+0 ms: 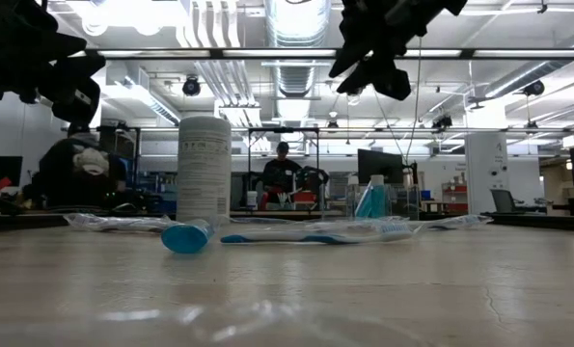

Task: Pick & Place toothbrushing station
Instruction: Put the blue mouthwash into the middle of the transparent organizer

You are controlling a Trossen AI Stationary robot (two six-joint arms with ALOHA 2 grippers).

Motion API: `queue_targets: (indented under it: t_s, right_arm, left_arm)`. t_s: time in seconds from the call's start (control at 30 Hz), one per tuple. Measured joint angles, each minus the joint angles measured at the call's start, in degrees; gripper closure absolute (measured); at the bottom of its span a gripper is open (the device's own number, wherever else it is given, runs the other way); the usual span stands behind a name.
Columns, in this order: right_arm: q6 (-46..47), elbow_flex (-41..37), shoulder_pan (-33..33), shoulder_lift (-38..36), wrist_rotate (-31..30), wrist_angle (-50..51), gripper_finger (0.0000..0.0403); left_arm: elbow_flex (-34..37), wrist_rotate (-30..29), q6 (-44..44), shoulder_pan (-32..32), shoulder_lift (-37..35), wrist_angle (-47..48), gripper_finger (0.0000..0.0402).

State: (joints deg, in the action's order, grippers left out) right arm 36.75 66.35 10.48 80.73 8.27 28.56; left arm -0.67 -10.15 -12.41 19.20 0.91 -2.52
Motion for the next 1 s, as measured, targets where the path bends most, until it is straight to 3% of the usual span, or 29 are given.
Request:
queue_targets:
  t_s: [0.37,0.7,1.0]
  right_arm:
    - [10.39,0.74,-5.78,0.89,-5.48,0.22,0.0275]
    - [11.19,0.72,-9.18,1.62,-11.61,4.31,0.0275]
    - [12.09,0.72,-9.73,1.56,-11.96,4.27,0.0275]
  left_arm:
    - [0.00,0.02,0.00,0.00,0.00,0.00,0.0275]
    - [0.00,0.00,-0.01,0.00,-0.02,0.00,0.0275]
    - [0.00,0.02,0.00,0.00,0.00,0.00,0.0275]
